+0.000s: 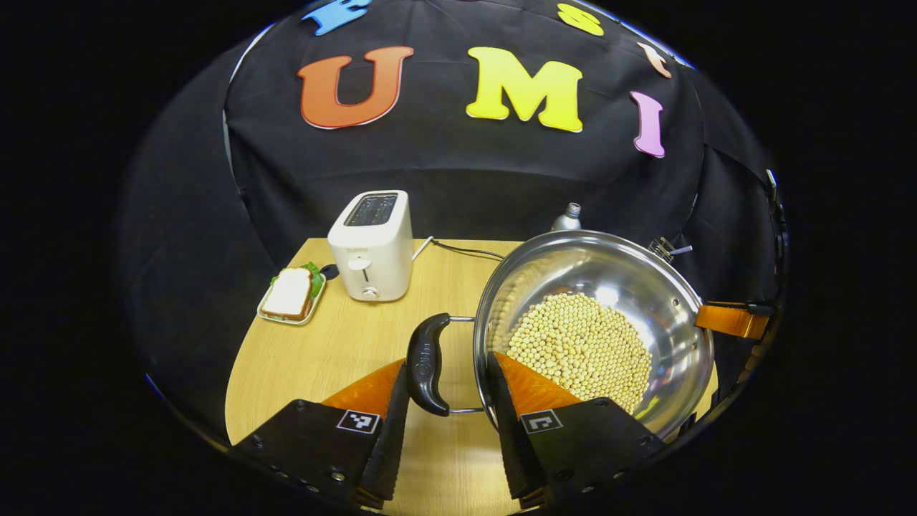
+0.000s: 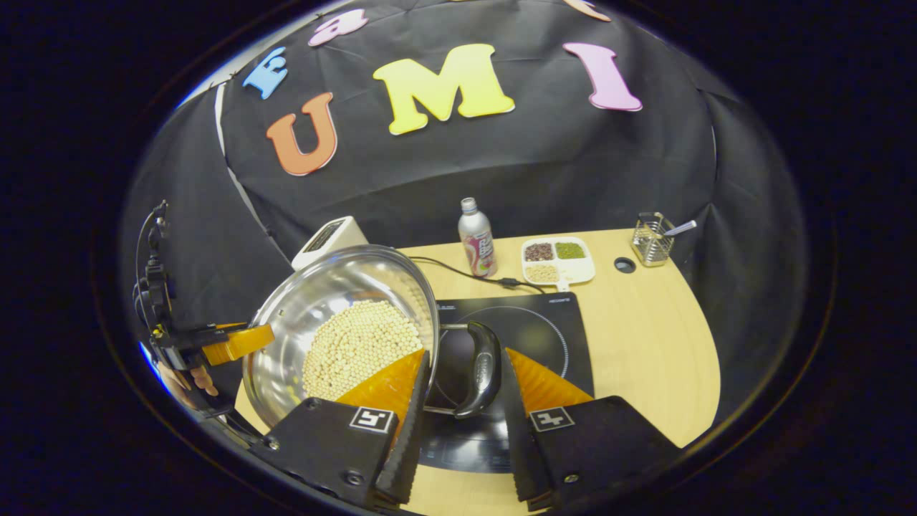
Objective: First push the handle of the pot to place it horizontally, then grasp the pot with both hands and set it on the induction cooktop.
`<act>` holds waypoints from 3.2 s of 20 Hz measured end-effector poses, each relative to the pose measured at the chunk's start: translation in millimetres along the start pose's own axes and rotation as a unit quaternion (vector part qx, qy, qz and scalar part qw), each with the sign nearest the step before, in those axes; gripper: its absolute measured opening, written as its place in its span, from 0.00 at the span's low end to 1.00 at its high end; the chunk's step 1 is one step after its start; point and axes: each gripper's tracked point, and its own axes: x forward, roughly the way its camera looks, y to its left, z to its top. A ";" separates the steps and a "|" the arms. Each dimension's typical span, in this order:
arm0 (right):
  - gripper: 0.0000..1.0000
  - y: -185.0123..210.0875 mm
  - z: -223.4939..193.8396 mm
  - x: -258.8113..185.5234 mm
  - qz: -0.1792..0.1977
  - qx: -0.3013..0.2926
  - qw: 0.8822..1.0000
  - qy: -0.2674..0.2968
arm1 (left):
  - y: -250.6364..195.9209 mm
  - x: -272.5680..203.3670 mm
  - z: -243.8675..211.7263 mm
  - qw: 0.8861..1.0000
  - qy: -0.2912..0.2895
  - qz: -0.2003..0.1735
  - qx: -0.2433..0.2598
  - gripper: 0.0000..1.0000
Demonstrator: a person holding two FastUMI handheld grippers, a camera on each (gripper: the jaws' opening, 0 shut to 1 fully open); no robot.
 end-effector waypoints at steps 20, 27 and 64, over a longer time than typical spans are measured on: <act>0.53 -143.6 8.4 17.6 -0.020 0.012 1.000 -0.014 | -123.9 71.8 -1.0 0.999 -0.008 -0.029 -0.008 0.57; 0.53 -167.8 -0.6 61.3 0.005 -0.003 1.000 -0.019 | -131.5 106.7 -27.4 0.998 0.014 -0.038 -0.042 0.56; 0.99 -147.8 -40.4 -65.7 -0.053 -0.044 0.975 -0.210 | -104.6 -22.3 -57.5 0.982 -0.180 -0.021 -0.055 0.94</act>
